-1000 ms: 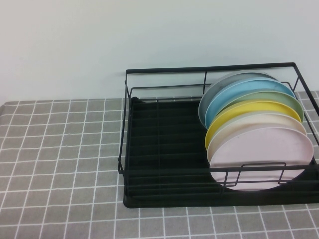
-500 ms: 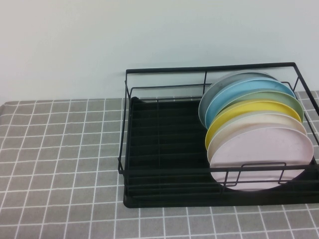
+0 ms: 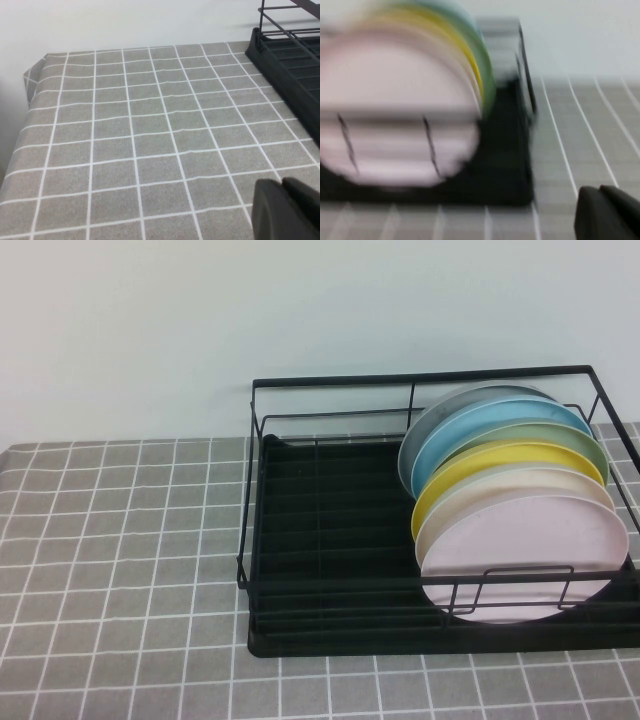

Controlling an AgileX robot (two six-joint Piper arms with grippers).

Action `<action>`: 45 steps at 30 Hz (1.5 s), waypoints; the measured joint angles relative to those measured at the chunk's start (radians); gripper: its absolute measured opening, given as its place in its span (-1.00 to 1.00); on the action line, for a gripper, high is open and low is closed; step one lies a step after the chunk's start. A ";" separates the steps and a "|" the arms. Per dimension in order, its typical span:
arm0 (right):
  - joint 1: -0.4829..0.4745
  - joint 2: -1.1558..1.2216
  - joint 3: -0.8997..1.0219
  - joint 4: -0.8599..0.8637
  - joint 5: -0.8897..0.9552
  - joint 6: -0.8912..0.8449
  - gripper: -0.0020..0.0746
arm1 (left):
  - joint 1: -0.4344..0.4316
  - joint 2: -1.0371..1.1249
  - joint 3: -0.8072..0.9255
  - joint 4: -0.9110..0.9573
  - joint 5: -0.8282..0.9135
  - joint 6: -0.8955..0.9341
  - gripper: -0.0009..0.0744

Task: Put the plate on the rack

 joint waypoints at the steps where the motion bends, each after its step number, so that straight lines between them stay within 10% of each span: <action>1: -0.011 0.000 0.002 -0.018 0.047 0.000 -0.95 | 0.000 0.000 0.000 0.000 0.000 0.000 -0.98; 10: -0.023 0.000 0.004 -0.034 0.070 0.021 -0.95 | 0.000 0.000 0.000 0.000 0.000 0.000 -0.98; 16: -0.023 0.000 0.002 0.059 -0.159 0.334 -0.95 | 0.000 0.000 0.000 0.000 0.000 0.000 -0.98; 45: -0.023 0.000 0.002 0.062 -0.132 0.334 -0.95 | 0.000 0.002 0.000 0.000 0.000 0.000 -0.98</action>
